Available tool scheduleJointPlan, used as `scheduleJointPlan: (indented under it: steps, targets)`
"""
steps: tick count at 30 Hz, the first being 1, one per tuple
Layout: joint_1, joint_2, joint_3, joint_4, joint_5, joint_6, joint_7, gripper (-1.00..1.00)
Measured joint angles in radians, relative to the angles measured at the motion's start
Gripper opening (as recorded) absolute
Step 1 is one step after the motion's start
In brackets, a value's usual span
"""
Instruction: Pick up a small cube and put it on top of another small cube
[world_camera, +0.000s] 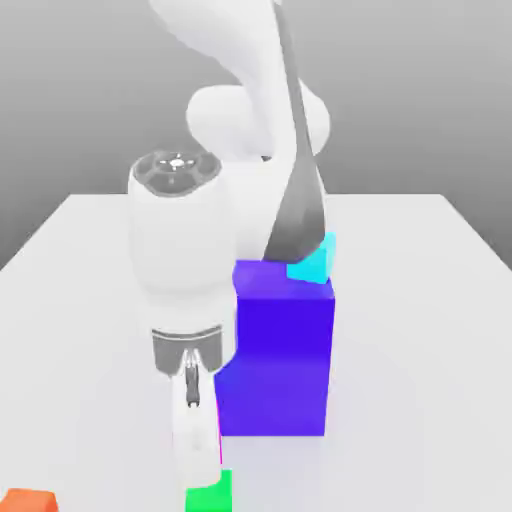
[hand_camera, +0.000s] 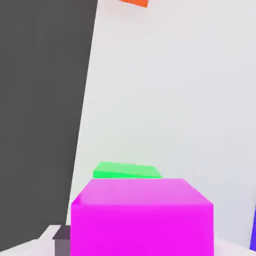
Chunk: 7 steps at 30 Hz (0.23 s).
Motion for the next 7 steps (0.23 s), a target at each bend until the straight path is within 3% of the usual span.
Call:
scheduleJointPlan:
  steps: [1, 7]
  targets:
    - [0.012, 0.024, -0.013, 0.002, -0.015, 0.021, 0.011, 1.0]
    - [0.017, 0.036, -0.019, 0.003, -0.023, 0.03, 0.017, 1.0]
